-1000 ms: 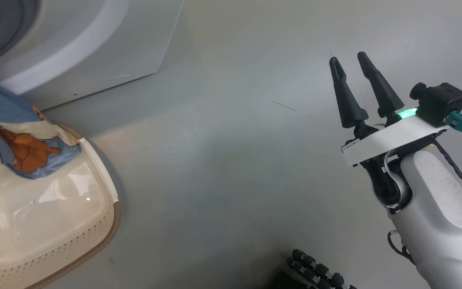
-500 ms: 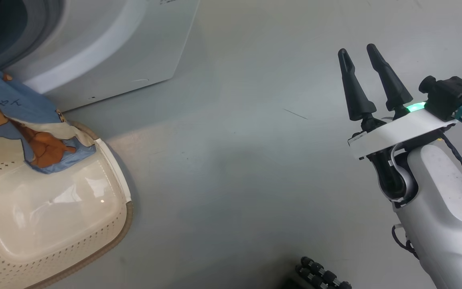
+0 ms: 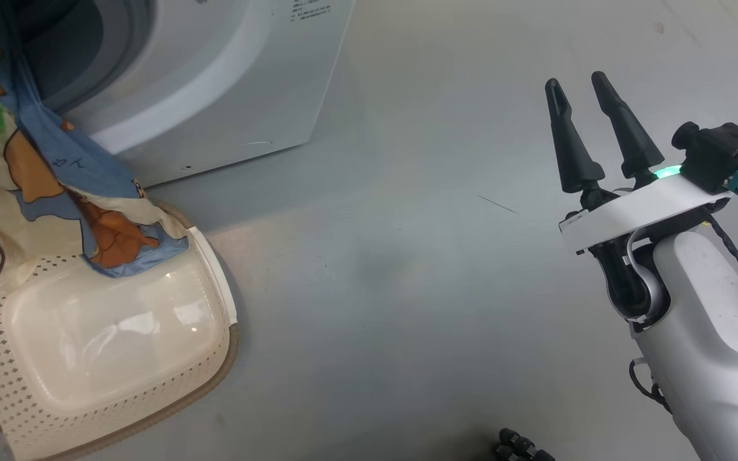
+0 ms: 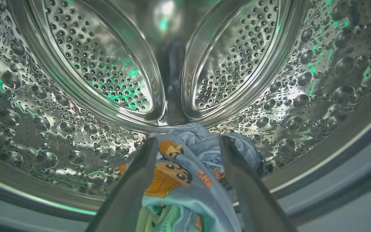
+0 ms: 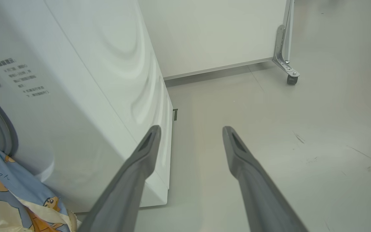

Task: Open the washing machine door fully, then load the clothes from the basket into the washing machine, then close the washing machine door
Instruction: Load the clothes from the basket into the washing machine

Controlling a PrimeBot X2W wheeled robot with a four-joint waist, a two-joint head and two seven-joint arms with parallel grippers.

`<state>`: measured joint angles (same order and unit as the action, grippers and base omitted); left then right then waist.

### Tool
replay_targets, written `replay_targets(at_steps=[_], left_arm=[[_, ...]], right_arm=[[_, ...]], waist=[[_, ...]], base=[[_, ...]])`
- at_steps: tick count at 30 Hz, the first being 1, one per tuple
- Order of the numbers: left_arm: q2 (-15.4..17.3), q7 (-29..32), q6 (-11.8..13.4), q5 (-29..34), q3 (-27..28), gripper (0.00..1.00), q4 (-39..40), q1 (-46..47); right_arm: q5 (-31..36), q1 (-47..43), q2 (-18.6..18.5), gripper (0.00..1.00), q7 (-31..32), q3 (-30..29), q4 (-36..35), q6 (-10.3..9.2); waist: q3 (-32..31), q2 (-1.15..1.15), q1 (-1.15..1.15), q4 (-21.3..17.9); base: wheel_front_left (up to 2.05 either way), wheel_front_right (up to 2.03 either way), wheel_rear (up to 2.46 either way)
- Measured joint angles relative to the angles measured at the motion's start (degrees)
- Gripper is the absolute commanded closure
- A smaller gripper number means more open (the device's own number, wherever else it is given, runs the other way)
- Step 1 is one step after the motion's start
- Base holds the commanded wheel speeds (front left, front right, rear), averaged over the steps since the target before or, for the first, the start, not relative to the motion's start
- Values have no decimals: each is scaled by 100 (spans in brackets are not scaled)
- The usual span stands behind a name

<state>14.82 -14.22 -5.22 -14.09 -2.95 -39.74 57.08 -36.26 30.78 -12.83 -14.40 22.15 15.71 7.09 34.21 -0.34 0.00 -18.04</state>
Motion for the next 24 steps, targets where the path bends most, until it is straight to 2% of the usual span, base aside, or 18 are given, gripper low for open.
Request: replay_targets(at_steps=[11,24], left_arm=[[-180,-45,-66,-5,-77,0,547,-717],[-267,-48,-56,-5,266,0,1981,-1928]], right_arm=[[11,-9,-123,0,0,-44,4,0],[16,-62,-148,0,0,7,-13,0]], waist=[[-149,0,0,265],[-318,0,0,535]], base=[[0,0,0],[0,0,0]])
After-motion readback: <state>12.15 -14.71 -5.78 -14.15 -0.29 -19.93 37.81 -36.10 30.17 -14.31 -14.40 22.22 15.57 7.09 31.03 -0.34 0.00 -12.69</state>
